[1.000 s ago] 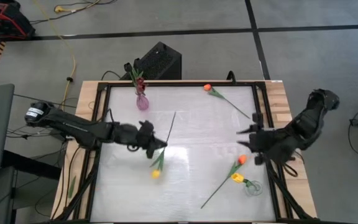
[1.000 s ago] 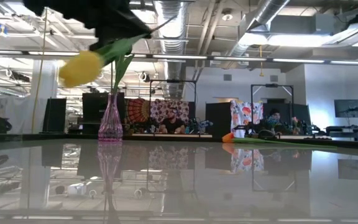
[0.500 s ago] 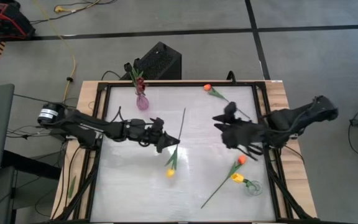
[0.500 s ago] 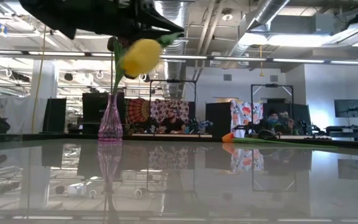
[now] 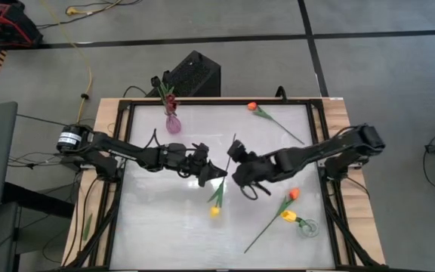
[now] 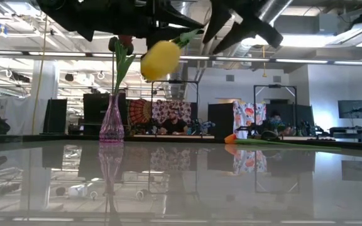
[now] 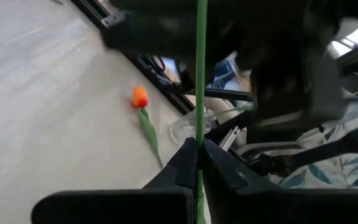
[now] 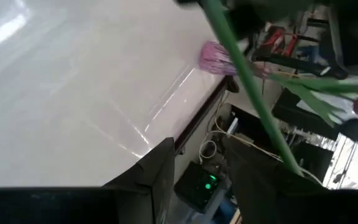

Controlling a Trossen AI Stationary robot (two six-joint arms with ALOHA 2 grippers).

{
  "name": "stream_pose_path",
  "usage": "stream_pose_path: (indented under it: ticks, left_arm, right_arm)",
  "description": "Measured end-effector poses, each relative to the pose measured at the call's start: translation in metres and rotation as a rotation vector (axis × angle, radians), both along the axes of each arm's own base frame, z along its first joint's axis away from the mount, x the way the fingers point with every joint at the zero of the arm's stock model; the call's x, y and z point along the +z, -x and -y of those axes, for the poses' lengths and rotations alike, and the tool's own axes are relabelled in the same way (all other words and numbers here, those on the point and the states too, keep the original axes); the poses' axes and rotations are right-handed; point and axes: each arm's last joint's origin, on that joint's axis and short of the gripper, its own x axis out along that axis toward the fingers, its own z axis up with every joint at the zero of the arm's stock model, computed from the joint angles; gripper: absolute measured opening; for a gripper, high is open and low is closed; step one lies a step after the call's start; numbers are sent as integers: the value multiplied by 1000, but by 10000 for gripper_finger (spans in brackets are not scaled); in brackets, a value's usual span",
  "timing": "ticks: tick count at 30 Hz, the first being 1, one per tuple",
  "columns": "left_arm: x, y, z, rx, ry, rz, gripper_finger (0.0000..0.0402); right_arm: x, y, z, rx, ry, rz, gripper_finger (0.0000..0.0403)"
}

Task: Sort flowers into vase by color
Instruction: Put the yellow flower into the transparent vase

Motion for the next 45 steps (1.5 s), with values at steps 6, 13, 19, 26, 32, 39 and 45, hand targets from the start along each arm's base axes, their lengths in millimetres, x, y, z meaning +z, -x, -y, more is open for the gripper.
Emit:
stream_pose_path:
  ticks: [6, 13, 19, 26, 32, 39, 45]
  left_arm:
    - [-8, 1, -8, 45, 0, -80, 0]
    - [-15, 1, -24, 98, 7, -143, 0]
    - [-20, 2, -26, 114, 12, -186, 0]
    - [-22, 2, -20, 108, 14, -208, 0]
    - [-21, 2, -18, 95, 15, -201, 0]
    - [-21, 2, -18, 93, 0, -197, 0]
    - [-21, 2, -18, 80, -8, -194, 0]
  right_arm:
    - [-22, -7, -8, -1, 67, -95, 154]
    - [-26, -6, -18, 25, 73, -107, 148]
    - [-24, -11, -22, 87, -3, -63, 148]
    - [-24, -24, -14, 94, -25, -4, 148]
    - [-24, -24, -13, 108, -33, -17, 144]
    - [-24, -24, -13, 120, -49, -19, 96]
    - [-25, -24, -13, 122, -51, -21, 51]
